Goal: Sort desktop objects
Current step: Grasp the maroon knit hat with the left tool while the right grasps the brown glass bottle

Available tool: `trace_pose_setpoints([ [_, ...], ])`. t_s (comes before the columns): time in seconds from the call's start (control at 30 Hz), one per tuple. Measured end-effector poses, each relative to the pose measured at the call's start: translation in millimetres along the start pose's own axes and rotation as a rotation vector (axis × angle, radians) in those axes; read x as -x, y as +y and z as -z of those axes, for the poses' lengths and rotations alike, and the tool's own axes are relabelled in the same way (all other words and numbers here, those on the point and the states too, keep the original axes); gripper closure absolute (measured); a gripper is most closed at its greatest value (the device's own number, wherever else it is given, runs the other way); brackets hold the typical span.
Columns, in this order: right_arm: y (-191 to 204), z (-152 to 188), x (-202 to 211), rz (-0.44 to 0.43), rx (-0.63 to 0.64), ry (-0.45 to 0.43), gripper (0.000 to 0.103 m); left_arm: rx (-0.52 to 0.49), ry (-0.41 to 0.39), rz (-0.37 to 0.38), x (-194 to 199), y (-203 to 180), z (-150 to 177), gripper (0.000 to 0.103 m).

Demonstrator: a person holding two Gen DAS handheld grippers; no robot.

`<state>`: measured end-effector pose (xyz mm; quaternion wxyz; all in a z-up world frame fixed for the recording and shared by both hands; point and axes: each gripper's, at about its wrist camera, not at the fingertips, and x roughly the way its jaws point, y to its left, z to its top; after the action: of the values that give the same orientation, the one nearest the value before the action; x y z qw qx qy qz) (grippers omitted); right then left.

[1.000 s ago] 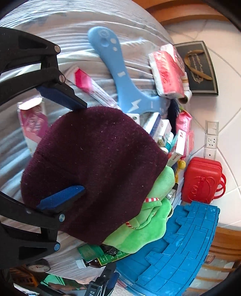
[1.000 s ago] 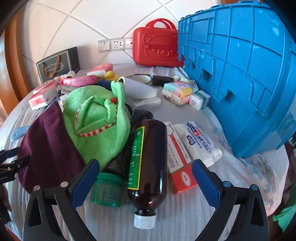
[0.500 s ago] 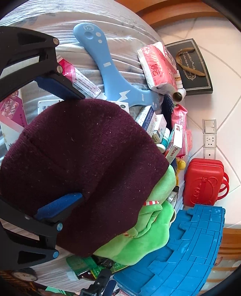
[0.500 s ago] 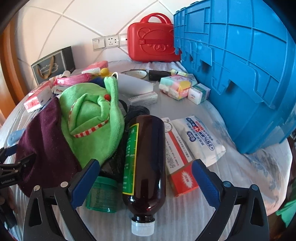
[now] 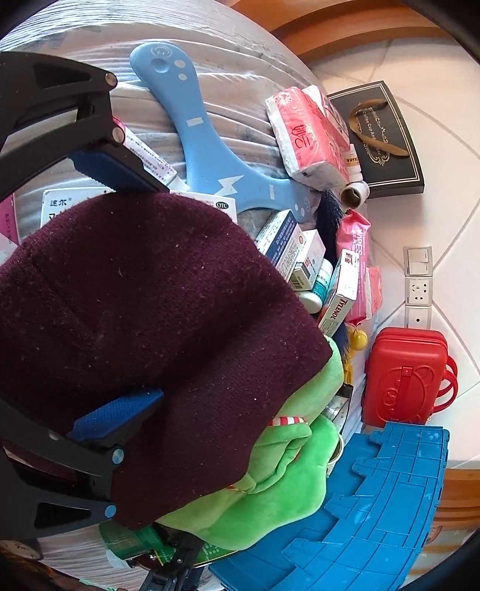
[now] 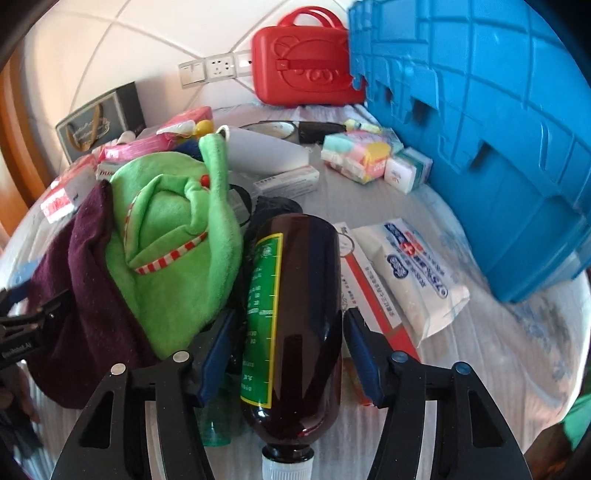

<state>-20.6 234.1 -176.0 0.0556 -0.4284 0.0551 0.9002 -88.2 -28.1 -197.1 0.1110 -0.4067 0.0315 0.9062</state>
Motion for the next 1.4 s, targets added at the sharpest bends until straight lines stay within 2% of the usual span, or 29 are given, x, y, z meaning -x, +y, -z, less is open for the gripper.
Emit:
trace_pose_setpoints([
  [0.1,-9,0,0,-0.041,-0.059,0.006,0.043,-0.004,-0.005,-0.009,-2,-2,0,0.002],
  [0.2,-3,-3,-5,-0.037,-0.006,0.013,0.041,-0.012,-0.010,-0.028,-4,-5,0,0.001],
  [0.37,1,-15,-14,-0.049,0.008,0.048,0.039,-0.023,-0.009,-0.055,-7,-9,-1,0.001],
  [0.4,1,-15,-14,-0.047,0.008,0.049,0.042,-0.022,-0.010,-0.053,-7,-9,-1,0.001],
  [0.43,-1,-14,-12,-0.050,0.002,0.045,0.052,-0.018,-0.012,-0.048,-7,-8,-1,0.001],
  [0.5,-4,-10,-10,-0.068,-0.019,0.037,0.052,-0.010,-0.020,-0.030,-5,-6,-1,0.002],
  [0.63,-3,-8,-3,-0.083,-0.025,0.017,0.052,0.001,-0.033,-0.001,2,-1,-3,0.030],
  [0.77,7,-11,11,-0.081,0.003,-0.021,0.052,0.001,-0.025,0.008,5,1,-4,0.042],
  [1.0,15,-15,21,-0.083,0.024,-0.044,0.052,-0.002,-0.025,0.025,9,1,-2,0.056],
  [1.07,14,-15,23,-0.081,0.022,-0.048,0.052,0.011,-0.033,0.035,13,4,-2,0.070],
  [1.17,14,-15,25,-0.081,0.024,-0.053,0.052,0.007,-0.048,0.059,19,2,-3,0.078],
  [1.4,12,-15,30,-0.090,0.020,-0.069,0.052,-0.018,-0.168,0.094,58,-2,-12,0.080],
])
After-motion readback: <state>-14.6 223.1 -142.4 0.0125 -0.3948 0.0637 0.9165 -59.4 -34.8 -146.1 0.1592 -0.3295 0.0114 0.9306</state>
